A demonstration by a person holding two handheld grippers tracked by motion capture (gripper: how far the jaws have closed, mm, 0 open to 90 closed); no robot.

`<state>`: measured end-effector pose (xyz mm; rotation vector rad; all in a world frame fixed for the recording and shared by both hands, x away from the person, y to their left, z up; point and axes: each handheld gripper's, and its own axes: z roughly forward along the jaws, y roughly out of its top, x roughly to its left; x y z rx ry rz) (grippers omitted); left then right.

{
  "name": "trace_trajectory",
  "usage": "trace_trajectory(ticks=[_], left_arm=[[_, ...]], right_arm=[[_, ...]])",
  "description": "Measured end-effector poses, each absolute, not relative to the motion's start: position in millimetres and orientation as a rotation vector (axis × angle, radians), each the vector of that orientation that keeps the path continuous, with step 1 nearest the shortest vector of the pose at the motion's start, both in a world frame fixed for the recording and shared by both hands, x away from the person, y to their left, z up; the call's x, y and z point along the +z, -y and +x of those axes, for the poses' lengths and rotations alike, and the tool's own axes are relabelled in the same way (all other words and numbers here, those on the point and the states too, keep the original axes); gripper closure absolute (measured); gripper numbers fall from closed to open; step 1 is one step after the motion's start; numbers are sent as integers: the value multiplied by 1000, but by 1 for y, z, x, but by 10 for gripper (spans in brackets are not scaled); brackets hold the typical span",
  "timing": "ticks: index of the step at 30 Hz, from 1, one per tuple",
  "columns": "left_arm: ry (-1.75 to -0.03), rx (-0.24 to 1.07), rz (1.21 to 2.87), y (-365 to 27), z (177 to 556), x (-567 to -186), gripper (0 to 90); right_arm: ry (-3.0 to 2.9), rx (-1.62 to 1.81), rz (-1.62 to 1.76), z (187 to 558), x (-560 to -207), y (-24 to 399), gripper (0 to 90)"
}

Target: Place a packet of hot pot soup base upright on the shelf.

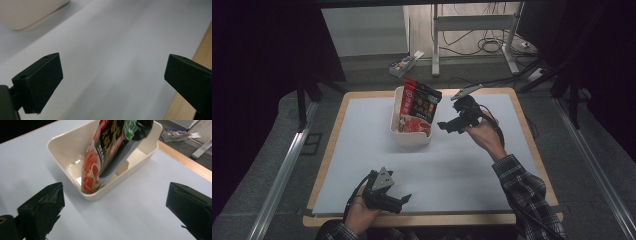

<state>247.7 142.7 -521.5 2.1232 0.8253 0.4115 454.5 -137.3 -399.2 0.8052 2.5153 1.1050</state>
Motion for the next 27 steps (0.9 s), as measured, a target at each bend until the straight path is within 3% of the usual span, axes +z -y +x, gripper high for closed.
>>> trace_trajectory(ticks=[27], left_arm=[[-792,387,2130,-141,248,-526,5]], right_arm=[[-2441,1153,814,387,-437,189,0]])
